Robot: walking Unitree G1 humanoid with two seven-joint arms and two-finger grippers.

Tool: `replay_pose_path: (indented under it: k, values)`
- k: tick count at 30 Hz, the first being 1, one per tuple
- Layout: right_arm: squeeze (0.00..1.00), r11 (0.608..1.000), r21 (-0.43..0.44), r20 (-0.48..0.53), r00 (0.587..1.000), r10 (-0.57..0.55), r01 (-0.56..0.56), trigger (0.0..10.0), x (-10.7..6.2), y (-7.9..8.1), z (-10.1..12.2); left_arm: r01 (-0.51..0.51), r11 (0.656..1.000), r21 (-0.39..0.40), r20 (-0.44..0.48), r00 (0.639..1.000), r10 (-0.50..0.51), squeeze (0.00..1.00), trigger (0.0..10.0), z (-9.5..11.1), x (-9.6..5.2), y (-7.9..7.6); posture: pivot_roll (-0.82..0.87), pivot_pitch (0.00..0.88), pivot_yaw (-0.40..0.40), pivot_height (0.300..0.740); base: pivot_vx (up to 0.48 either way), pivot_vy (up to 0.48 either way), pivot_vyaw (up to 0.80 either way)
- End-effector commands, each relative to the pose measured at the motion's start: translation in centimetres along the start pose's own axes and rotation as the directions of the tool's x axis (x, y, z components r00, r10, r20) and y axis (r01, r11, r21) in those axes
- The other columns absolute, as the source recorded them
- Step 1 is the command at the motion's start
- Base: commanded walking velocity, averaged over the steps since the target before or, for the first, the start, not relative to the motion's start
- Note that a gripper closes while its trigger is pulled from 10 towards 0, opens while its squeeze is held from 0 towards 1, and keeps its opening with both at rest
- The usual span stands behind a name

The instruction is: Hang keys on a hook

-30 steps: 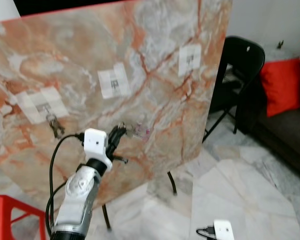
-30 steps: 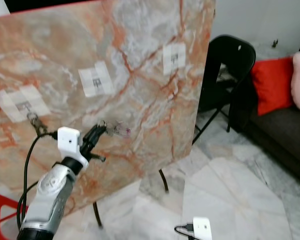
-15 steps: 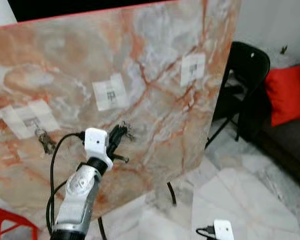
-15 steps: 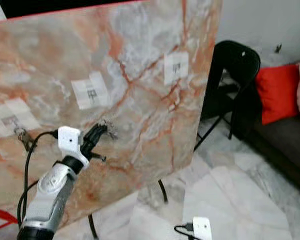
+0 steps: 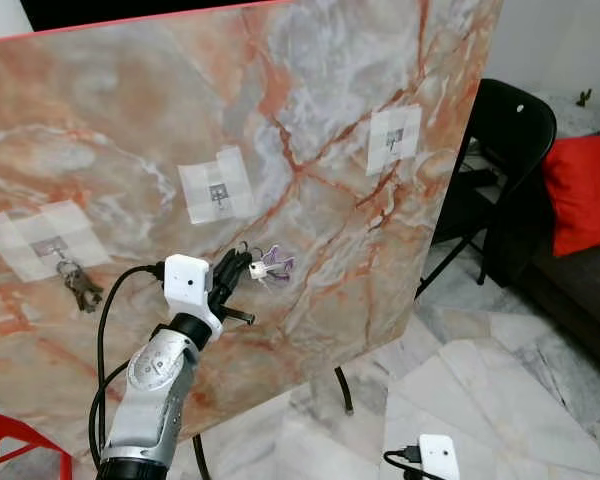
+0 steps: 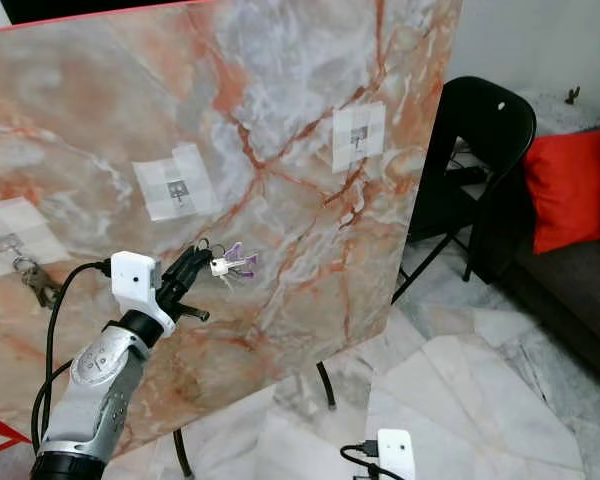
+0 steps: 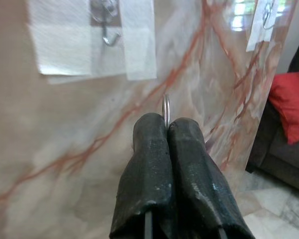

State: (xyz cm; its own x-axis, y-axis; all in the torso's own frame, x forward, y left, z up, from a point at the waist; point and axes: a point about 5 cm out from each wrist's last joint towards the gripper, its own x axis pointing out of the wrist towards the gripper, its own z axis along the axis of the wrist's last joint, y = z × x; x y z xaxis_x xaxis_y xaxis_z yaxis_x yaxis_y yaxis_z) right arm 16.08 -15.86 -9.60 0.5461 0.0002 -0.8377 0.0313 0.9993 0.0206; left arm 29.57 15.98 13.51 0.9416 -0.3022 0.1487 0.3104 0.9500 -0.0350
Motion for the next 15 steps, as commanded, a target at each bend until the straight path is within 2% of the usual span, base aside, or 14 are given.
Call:
replay_pose_path:
  k: [1, 4, 11, 15]
  values:
    - [0.0, 1.0, -0.003, -0.001, 1.0, -0.006, 0.006, 10.0, 0.0, -0.2, 0.0, 0.011, 1.0, -0.012, 0.052, 0.999, -0.011, 0.0, 10.0, 1.3, 0.4, -0.1, 0.04, 0.0, 0.001, 0.74, 0.0, 0.0, 0.0]
    - [0.0, 1.0, -0.004, -0.001, 1.0, -0.005, 0.005, 10.0, 0.0, -0.1, 0.0, 0.014, 0.998, -0.053, 0.071, 0.997, -0.011, 0.0, 10.0, 1.7, 0.8, 0.1, 0.04, 0.0, 0.006, 0.74, 0.0, 0.0, 0.0]
    - [0.0, 1.0, 0.002, 0.001, 1.0, -0.009, 0.009, 10.0, 0.0, -0.1, 0.0, 0.096, 0.991, -0.095, 0.09, 0.992, -0.087, 0.0, 10.0, 2.5, 2.4, -0.4, 0.03, 0.0, 0.013, 0.74, 0.0, 0.0, 0.0]
    - [0.0, 1.0, 0.001, 0.0, 1.0, -0.009, 0.009, 10.0, 0.0, -0.2, 0.0, 0.101, 0.985, -0.138, 0.106, 0.991, -0.086, 0.0, 10.0, 2.9, 3.0, -0.4, 0.03, 0.0, 0.013, 0.74, 0.0, 0.0, 0.0]
